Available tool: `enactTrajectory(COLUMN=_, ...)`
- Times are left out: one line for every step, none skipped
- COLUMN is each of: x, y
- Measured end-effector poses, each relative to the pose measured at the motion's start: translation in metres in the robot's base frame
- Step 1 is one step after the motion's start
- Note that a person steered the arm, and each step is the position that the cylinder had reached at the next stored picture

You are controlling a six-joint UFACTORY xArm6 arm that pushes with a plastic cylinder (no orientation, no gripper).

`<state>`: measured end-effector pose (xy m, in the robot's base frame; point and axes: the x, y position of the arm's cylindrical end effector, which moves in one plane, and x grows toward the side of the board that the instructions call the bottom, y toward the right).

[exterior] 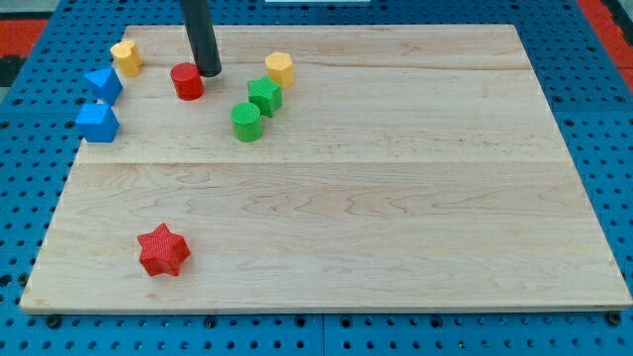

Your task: Line up the green blocks and red circle diagonally at the right side of the blue blocks

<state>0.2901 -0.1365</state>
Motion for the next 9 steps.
enactTrajectory(x=0.034, y=0.004)
enactTrajectory(x=0.034, y=-0.016)
enactTrajectory(x=0.027, y=-0.021)
enactTrajectory(x=0.029, y=0.002)
enactTrajectory(x=0.029, y=0.026)
enactTrajectory(x=0.029, y=0.036)
enactTrajectory(x=0.029, y=0.04)
enactTrajectory(x=0.029, y=0.044)
enactTrajectory(x=0.03, y=0.059)
